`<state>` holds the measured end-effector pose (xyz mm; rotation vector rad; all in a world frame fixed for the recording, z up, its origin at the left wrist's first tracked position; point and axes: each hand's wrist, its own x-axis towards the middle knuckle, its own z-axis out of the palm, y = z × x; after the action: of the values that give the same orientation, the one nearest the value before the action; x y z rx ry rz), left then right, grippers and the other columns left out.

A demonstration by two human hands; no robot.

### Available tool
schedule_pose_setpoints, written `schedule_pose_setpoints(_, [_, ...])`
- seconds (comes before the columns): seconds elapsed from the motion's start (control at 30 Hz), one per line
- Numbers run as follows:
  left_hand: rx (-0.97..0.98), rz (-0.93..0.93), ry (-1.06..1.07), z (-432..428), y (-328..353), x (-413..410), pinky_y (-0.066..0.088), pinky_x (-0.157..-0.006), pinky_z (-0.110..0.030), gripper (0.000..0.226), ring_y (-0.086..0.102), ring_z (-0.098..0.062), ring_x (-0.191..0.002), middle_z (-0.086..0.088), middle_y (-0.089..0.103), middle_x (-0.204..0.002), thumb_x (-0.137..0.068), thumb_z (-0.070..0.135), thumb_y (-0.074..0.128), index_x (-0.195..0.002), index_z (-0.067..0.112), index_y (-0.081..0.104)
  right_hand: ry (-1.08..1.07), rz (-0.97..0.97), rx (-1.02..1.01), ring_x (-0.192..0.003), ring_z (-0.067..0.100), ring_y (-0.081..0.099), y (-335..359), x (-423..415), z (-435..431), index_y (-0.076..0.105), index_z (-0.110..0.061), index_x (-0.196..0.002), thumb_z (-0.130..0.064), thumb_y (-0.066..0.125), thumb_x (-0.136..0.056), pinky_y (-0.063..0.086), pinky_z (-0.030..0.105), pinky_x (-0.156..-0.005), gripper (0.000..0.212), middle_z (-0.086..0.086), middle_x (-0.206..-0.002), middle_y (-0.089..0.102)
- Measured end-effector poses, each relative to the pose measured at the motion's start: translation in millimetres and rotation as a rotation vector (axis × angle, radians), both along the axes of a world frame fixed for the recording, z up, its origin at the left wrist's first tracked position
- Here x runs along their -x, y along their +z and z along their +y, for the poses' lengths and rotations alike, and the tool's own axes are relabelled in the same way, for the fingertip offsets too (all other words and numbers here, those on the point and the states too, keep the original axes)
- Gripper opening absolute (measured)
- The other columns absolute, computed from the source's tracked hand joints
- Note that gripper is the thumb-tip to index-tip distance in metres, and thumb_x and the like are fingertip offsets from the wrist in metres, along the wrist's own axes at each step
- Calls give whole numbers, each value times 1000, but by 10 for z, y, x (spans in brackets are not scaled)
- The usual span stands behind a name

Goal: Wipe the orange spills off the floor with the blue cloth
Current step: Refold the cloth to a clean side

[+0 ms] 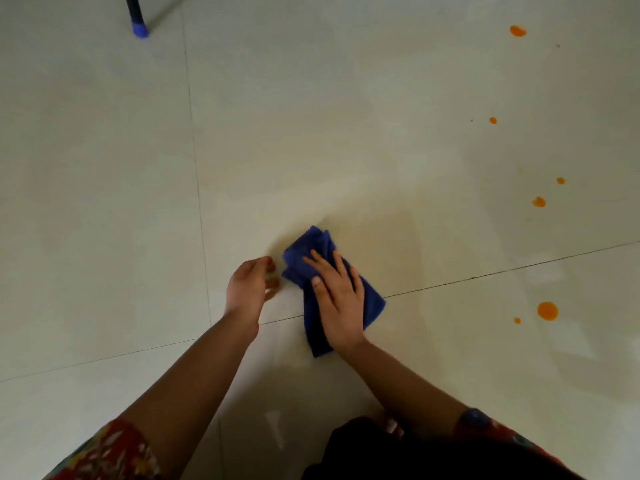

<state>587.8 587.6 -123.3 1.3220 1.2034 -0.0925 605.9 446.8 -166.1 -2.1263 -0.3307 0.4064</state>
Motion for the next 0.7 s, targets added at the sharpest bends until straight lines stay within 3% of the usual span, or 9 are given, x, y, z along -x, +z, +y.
schedule_pose_setpoints(0.07, [162,3,-19,-10,143,-27,55,-82,-34,34,68,-23,-94,-5,69,-108,-98,40,48,-111,13,63,-111,517,-441,-138,6,35,193,-27,111,46,-41,-135,-31,32,-106,17,28,-120,34,-19,-143,46])
schedule_pose_setpoints(0.13, [197,-50,-112,-30,320,-81,57,-79,-34,40,72,-24,-90,-2,73,-102,-96,47,49,-107,13,67,-154,765,-696,-126,9,52,322,-73,147,52,-30,-133,-35,29,-105,33,34,-114,36,-5,-134,59])
schedule_pose_setpoints(0.23, [127,-132,-265,-7,631,-266,58,-74,-31,34,73,-19,-88,1,73,-104,-93,45,55,-109,20,70,-144,817,-792,-120,3,56,456,-163,189,52,-29,-133,-38,28,-104,38,29,-108,39,-7,-130,62])
schedule_pose_setpoints(0.37, [83,-144,-412,61,942,-446,56,-74,-29,29,70,-20,-95,1,73,-102,-88,38,64,-100,12,69,-106,739,-921,-137,8,41,524,-274,265,36,-25,-147,-38,28,-103,35,28,-111,46,-7,-147,47])
schedule_pose_setpoints(0.47, [49,-264,-409,128,1046,-475,55,-71,-25,16,70,-18,-86,-4,71,-88,-90,19,64,-78,9,59,-402,936,-1157,-133,22,47,634,-492,215,54,-18,-133,-35,30,-101,35,37,-112,43,3,-135,59])
schedule_pose_setpoints(0.53, [96,-356,-335,210,1089,-477,54,-66,-22,19,67,-14,-75,0,64,-74,-83,11,66,-71,11,51,-590,1110,-1382,-116,26,60,612,-669,72,62,-16,-119,-31,34,-101,38,40,-107,37,5,-116,69])
schedule_pose_setpoints(0.6, [123,-352,-277,357,1086,-487,55,-64,-22,12,63,-13,-70,-2,58,-72,-71,13,61,-74,10,50,-785,1123,-1422,-106,28,64,607,-800,-95,65,-19,-110,-31,38,-99,42,41,-100,32,6,-107,70])
schedule_pose_setpoints(0.7, [102,-143,-379,593,1074,-491,55,-64,-24,26,55,-23,-74,-14,51,-85,-65,8,53,-91,8,51,-910,1096,-1416,-102,26,62,648,-852,-183,63,-21,-116,-34,41,-99,43,38,-98,31,4,-106,68])
